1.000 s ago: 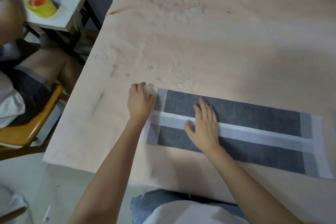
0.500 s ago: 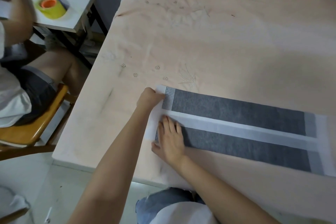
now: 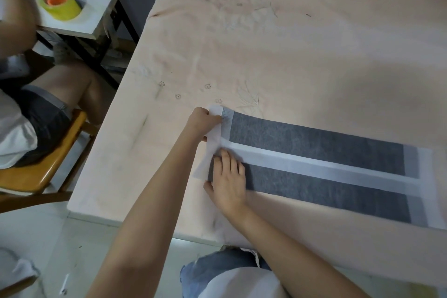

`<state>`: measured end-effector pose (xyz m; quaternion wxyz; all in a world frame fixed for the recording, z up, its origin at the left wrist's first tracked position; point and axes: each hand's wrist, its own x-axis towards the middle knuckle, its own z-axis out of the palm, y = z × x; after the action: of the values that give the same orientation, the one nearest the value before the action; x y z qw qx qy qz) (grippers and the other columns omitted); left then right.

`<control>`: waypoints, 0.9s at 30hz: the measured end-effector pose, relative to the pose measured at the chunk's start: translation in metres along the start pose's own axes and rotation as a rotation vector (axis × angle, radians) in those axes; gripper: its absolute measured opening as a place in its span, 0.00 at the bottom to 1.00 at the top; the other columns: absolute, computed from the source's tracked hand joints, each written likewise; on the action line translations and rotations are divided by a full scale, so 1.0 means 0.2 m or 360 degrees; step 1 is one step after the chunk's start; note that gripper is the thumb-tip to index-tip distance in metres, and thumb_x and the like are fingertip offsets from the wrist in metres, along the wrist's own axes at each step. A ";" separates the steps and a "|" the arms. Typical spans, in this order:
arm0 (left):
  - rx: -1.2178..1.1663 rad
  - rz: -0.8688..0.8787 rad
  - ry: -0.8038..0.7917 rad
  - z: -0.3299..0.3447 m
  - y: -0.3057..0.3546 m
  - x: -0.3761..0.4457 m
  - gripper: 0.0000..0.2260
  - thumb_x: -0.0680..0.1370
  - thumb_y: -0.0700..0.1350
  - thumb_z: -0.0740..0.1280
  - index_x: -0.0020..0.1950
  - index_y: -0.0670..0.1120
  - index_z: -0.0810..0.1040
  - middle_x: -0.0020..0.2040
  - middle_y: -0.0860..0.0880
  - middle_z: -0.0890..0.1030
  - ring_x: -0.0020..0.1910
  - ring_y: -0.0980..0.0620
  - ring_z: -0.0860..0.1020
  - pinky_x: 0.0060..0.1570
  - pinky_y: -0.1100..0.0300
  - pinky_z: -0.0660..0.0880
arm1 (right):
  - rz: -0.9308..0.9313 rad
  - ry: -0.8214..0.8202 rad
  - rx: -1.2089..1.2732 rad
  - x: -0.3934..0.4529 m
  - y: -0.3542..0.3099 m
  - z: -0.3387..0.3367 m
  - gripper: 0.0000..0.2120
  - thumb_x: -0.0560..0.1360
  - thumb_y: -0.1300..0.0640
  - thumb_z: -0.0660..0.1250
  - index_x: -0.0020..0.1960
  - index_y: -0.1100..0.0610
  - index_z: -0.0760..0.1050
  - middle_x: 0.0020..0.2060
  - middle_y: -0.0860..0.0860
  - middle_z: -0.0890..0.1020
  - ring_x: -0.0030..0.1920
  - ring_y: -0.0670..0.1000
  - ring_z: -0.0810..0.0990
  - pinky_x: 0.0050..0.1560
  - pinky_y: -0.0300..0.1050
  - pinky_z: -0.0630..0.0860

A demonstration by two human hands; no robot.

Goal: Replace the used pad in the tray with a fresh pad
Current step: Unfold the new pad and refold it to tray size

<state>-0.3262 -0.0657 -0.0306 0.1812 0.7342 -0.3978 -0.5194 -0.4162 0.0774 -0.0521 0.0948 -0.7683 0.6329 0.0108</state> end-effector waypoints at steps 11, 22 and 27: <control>-0.0058 0.0049 -0.0154 0.05 0.14 -0.09 0.04 0.76 0.40 0.63 0.46 0.39 0.74 0.39 0.45 0.78 0.35 0.49 0.78 0.28 0.58 0.78 | 0.0343 0.0081 0.0786 -0.05 0.18 -0.14 0.13 0.77 0.54 0.60 0.59 0.58 0.70 0.48 0.53 0.80 0.47 0.56 0.79 0.43 0.51 0.75; 0.0144 0.0202 -0.0304 0.41 0.43 -0.23 0.06 0.75 0.41 0.63 0.38 0.42 0.72 0.35 0.45 0.79 0.33 0.48 0.79 0.35 0.54 0.80 | 0.0880 0.0107 0.1738 -0.24 0.59 -0.28 0.11 0.73 0.57 0.67 0.37 0.64 0.71 0.28 0.53 0.75 0.29 0.49 0.72 0.29 0.48 0.72; 0.0362 0.0301 -0.0372 0.69 0.52 -0.28 0.07 0.74 0.43 0.63 0.38 0.41 0.74 0.38 0.40 0.81 0.41 0.41 0.82 0.41 0.50 0.81 | 0.1101 0.0132 0.1827 -0.32 0.80 -0.27 0.09 0.72 0.58 0.67 0.43 0.65 0.76 0.36 0.58 0.82 0.38 0.59 0.82 0.39 0.58 0.80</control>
<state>-0.4997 -0.0666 0.0191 0.0975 0.6440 -0.5395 -0.5335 -0.5896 0.1028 -0.0115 0.4551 -0.3487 0.7511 -0.3274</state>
